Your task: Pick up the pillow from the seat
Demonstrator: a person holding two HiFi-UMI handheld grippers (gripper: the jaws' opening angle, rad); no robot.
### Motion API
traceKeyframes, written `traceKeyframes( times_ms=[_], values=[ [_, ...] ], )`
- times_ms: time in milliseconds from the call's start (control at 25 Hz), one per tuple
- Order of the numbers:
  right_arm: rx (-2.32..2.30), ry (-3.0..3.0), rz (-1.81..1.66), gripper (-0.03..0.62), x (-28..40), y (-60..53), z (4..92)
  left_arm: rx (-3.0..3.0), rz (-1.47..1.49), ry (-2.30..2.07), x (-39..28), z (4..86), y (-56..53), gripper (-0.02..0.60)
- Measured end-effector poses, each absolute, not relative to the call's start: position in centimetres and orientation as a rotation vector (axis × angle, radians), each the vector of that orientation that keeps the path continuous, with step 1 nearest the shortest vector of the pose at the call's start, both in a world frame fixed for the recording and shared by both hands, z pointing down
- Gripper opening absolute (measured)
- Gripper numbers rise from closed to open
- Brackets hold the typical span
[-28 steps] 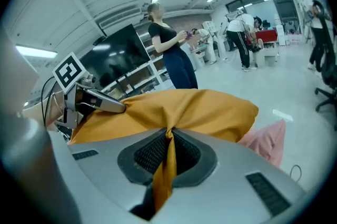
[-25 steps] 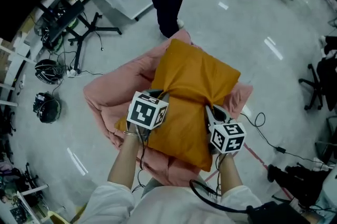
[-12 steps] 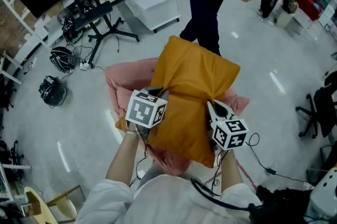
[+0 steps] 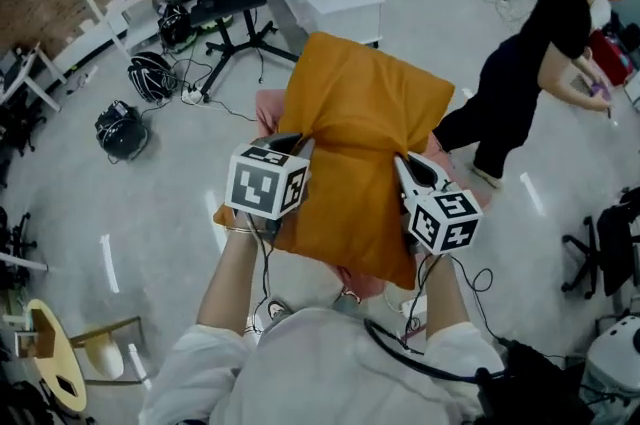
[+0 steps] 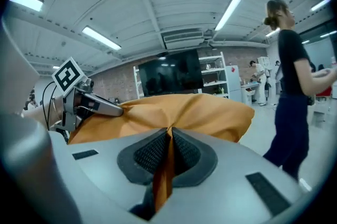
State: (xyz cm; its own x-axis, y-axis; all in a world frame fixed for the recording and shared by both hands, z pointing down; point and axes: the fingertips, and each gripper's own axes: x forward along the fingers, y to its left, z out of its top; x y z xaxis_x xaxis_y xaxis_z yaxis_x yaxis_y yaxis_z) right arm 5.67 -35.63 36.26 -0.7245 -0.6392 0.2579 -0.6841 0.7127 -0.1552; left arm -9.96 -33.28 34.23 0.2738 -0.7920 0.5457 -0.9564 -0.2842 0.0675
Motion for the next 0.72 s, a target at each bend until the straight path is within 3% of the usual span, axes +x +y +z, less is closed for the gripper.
traceKeyframes(
  times_ms=[400, 720],
  values=[
    [0.711, -2.813, 0.235, 0.035, -13.3, -26.9, 33.4, 1.955, 0.393, -1.808, -27.9, 32.0, -20.3, 0.025],
    [0.447, -2.803, 0.230, 0.035, -25.7, -18.3, 36.1, 1.766, 0.321, -1.903, -39.0, 34.8, -9.3, 0.025]
  ],
)
